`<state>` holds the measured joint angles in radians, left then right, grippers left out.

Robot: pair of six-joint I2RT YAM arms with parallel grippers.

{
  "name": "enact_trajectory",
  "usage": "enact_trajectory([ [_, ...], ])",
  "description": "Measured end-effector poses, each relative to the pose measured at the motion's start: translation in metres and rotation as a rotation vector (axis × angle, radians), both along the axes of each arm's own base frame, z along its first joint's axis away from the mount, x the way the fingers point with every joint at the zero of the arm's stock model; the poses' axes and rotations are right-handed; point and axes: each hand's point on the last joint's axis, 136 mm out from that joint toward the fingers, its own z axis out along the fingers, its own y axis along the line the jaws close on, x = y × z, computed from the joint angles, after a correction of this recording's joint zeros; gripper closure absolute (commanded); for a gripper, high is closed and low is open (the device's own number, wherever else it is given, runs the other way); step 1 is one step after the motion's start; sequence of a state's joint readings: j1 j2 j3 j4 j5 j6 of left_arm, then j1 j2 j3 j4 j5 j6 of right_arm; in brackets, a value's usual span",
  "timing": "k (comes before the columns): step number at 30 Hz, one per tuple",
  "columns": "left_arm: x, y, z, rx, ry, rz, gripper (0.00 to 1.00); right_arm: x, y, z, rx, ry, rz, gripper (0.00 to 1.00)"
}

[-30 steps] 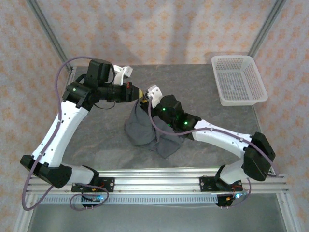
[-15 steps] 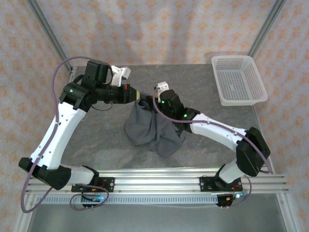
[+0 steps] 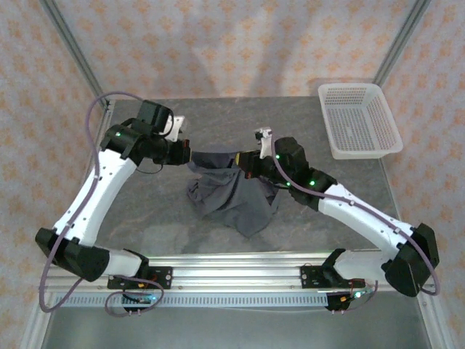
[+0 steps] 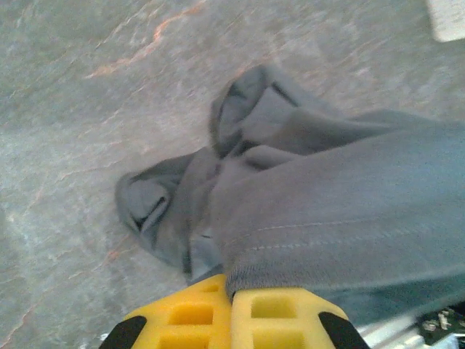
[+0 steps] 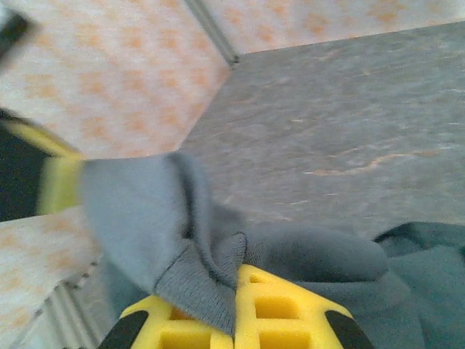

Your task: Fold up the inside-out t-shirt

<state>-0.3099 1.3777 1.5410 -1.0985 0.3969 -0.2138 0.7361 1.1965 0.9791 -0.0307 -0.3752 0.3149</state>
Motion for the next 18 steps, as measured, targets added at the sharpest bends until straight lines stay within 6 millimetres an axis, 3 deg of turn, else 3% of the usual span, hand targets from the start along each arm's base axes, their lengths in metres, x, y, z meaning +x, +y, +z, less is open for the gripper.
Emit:
enact_trajectory([
  [4,0.014,0.021,-0.033,0.054,0.052,0.07,1.0,-0.006,-0.007,0.0,0.034,0.021,0.004,1.0],
  [6,0.019,0.03,-0.032,0.029,0.053,0.1,1.0,0.002,-0.025,-0.004,0.024,0.032,-0.068,1.0],
  [8,0.023,0.022,-0.017,-0.061,0.02,0.085,1.0,0.01,-0.04,-0.003,0.011,0.026,-0.128,1.0],
  [10,0.025,0.003,0.01,-0.2,-0.027,0.035,1.0,0.018,-0.052,0.004,0.004,0.003,-0.171,1.0],
  [13,0.027,-0.03,0.071,-0.378,-0.144,-0.065,0.99,0.035,-0.062,0.035,0.005,-0.054,-0.224,1.0],
  [16,0.015,-0.072,0.144,-0.42,-0.319,-0.225,0.62,0.063,-0.077,0.077,0.034,-0.121,-0.357,1.0],
  [18,-0.001,-0.093,0.181,-0.443,-0.425,-0.31,0.4,0.081,-0.106,0.084,0.05,-0.105,-0.514,1.0],
])
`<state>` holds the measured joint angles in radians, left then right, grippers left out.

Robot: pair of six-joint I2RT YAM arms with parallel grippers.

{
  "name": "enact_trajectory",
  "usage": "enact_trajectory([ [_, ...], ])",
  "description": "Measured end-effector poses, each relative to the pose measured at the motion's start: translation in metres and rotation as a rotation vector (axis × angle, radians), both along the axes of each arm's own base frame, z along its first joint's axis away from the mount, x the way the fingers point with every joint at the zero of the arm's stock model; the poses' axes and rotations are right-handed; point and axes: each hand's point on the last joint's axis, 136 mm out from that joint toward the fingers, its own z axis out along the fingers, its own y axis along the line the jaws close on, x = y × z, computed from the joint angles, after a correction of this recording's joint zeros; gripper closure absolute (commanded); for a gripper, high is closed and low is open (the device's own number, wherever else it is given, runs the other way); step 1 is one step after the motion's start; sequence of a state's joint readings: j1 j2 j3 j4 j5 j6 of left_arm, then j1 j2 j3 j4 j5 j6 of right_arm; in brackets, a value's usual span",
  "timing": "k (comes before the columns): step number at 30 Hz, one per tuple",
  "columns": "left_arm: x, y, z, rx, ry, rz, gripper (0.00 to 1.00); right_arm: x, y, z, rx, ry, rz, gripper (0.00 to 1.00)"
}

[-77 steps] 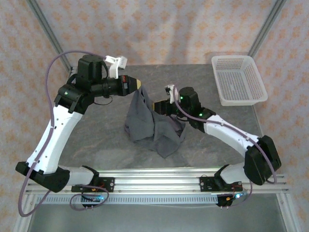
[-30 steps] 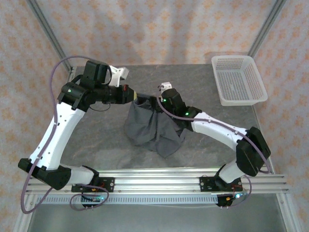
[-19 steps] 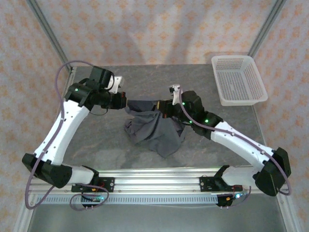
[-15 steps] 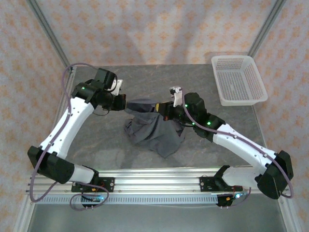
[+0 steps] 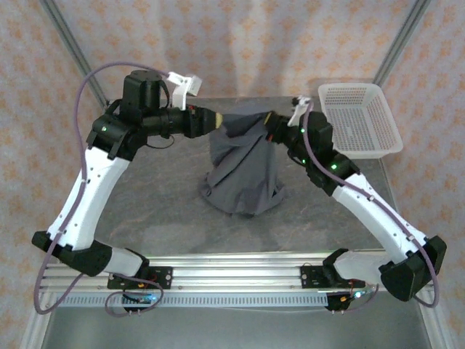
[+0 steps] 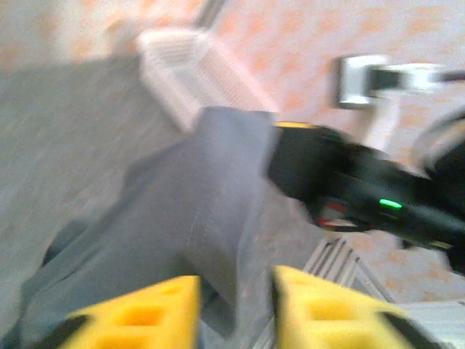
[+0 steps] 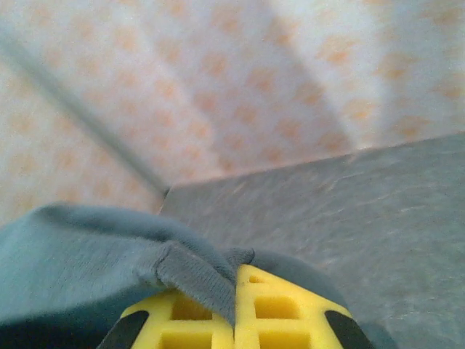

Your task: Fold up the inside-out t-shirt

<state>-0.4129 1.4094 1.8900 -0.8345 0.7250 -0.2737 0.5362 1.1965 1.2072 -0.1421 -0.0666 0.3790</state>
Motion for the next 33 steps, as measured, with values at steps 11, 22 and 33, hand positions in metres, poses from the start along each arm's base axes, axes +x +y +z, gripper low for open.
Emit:
enact_trajectory([
  [11,0.024,0.068,-0.125,0.265,0.176,0.344,0.12,-0.085,-0.139,-0.267,-0.025,0.728,-0.519,0.52],
  [22,0.026,0.089,-0.189,0.326,0.361,0.451,0.05,-0.023,0.023,-0.112,-0.286,0.271,-0.047,0.21],
  [33,-0.014,0.111,-0.134,0.248,0.192,0.502,0.0,0.07,0.115,-0.298,-0.669,0.635,0.16,0.31],
])
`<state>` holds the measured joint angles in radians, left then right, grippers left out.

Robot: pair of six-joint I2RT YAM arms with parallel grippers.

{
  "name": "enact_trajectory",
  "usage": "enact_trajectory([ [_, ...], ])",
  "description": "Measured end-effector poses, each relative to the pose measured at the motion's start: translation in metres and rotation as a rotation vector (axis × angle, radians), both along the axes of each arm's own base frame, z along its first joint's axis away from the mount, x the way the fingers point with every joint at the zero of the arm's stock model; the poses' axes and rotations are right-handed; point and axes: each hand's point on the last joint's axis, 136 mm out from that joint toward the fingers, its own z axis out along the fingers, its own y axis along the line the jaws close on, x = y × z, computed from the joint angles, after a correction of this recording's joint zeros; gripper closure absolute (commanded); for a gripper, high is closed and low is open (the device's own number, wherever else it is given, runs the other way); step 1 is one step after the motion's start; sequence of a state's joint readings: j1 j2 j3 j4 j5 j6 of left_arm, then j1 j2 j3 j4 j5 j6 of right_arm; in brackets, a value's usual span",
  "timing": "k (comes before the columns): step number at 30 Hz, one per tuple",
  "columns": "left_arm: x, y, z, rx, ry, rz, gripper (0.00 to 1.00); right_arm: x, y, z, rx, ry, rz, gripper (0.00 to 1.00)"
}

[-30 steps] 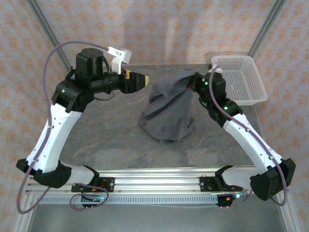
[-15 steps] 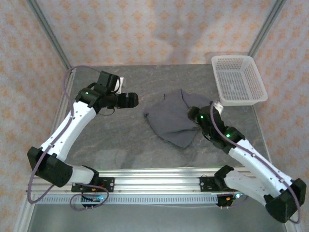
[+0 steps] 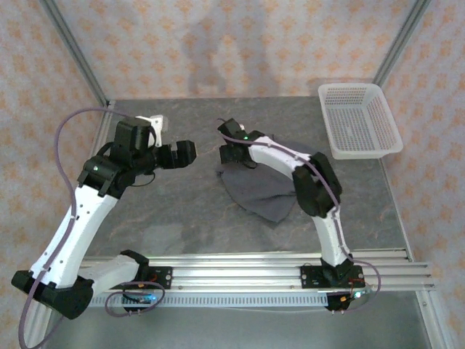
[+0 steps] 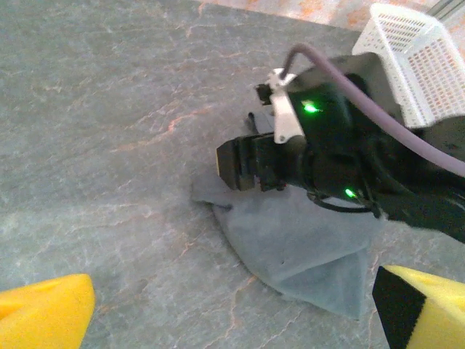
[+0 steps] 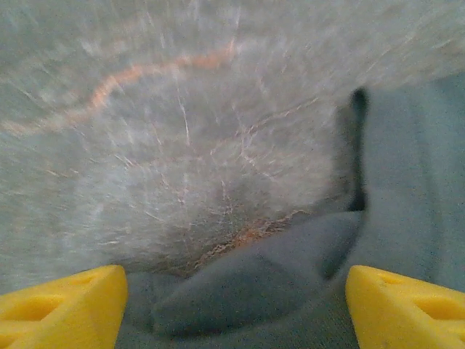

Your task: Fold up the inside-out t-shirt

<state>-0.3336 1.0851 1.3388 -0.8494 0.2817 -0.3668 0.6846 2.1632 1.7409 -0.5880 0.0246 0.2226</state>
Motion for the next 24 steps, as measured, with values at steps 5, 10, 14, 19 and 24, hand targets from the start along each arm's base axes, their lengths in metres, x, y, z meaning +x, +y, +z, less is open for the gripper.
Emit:
enact_trajectory([
  [5,0.0,0.001,-0.022,0.021,0.063,0.004,0.0,-0.015,-0.004,-0.027,-0.04,0.122,0.012,0.93],
  [10,0.003,0.0,-0.026,0.03,0.086,0.004,0.0,-0.017,0.01,0.03,0.191,0.114,0.072,1.0],
  [14,0.006,0.0,0.004,0.011,0.024,0.01,0.0,-0.015,0.023,0.162,0.47,-0.101,0.168,1.0],
  [19,0.006,0.008,0.058,-0.012,-0.114,0.043,0.0,-0.051,0.018,0.347,0.798,-0.463,0.305,1.0],
  [24,0.0,0.015,0.077,-0.014,-0.172,0.068,0.0,-0.091,-0.028,0.368,0.876,-0.63,0.249,1.0],
])
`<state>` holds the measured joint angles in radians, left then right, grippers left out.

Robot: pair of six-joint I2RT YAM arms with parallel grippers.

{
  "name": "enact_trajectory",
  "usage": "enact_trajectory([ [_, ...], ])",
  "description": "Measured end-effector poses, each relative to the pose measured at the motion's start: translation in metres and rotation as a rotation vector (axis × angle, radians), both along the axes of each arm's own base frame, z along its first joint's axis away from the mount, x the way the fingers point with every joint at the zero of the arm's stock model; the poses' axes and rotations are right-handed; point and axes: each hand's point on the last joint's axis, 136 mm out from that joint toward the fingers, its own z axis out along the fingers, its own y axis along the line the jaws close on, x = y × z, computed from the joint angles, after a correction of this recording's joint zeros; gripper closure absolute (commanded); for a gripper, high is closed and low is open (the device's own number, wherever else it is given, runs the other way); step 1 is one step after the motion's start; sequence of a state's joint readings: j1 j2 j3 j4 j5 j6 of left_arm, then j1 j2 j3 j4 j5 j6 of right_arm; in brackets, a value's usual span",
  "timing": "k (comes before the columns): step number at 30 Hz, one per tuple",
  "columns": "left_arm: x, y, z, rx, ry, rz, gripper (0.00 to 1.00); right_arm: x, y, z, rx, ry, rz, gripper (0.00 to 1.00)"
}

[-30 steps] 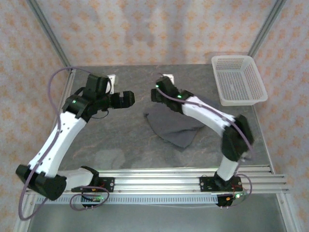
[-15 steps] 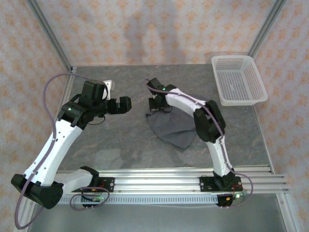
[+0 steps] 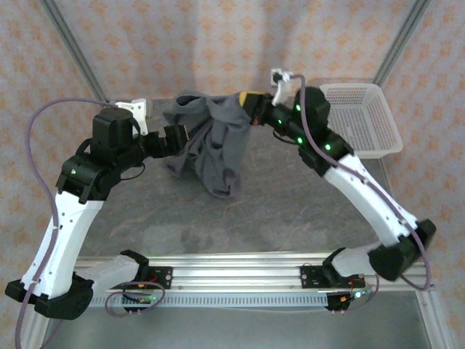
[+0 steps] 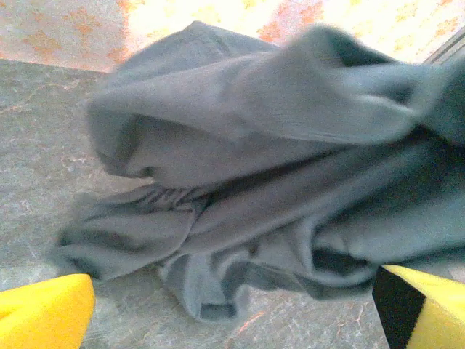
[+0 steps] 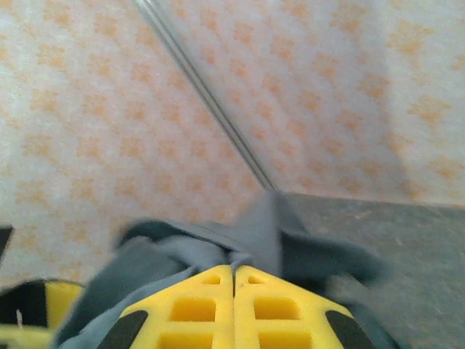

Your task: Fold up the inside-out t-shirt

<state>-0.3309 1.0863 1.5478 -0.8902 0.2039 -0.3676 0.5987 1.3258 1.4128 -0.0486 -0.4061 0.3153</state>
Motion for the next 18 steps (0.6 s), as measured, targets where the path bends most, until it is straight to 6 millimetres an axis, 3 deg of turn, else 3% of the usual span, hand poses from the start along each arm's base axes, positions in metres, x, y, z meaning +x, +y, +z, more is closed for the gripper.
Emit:
enact_trajectory([
  [1,0.0,0.0,-0.002,0.002,0.004,0.0,0.0,-0.002,-0.007,-0.026,-0.009,0.028,-0.026,0.98],
  [2,0.002,0.0,-0.005,0.005,0.012,0.0,0.0,-0.003,-0.012,-0.051,-0.016,0.063,-0.049,0.88],
  [3,0.004,-0.001,-0.012,0.011,0.03,-0.002,0.0,-0.003,-0.018,-0.092,-0.044,0.128,-0.079,0.71],
  [4,0.006,-0.003,-0.023,0.017,0.057,-0.008,0.0,-0.003,-0.024,-0.138,-0.078,0.212,-0.114,0.63],
  [5,0.008,-0.006,-0.031,0.02,0.081,-0.016,0.0,-0.004,-0.03,-0.179,-0.123,0.29,-0.146,0.61],
  [7,0.016,-0.013,-0.059,0.031,0.164,-0.043,0.0,-0.016,-0.053,-0.28,-0.277,0.516,-0.229,0.58],
  [9,0.025,-0.022,-0.088,0.047,0.248,-0.073,0.0,-0.037,-0.075,-0.329,-0.398,0.658,-0.28,0.56],
  [11,0.032,-0.03,-0.117,0.061,0.334,-0.101,0.0,-0.044,-0.085,-0.334,-0.428,0.691,-0.307,0.52],
  [13,0.034,-0.039,-0.146,0.077,0.415,-0.131,0.0,-0.044,-0.084,-0.315,-0.404,0.644,-0.31,0.44],
  [15,0.033,-0.05,-0.165,0.097,0.469,-0.163,0.0,-0.046,-0.076,-0.295,-0.383,0.586,-0.293,0.32],
  [18,0.031,-0.07,-0.183,0.122,0.515,-0.208,0.0,-0.052,-0.055,-0.28,-0.377,0.54,-0.254,0.27],
])
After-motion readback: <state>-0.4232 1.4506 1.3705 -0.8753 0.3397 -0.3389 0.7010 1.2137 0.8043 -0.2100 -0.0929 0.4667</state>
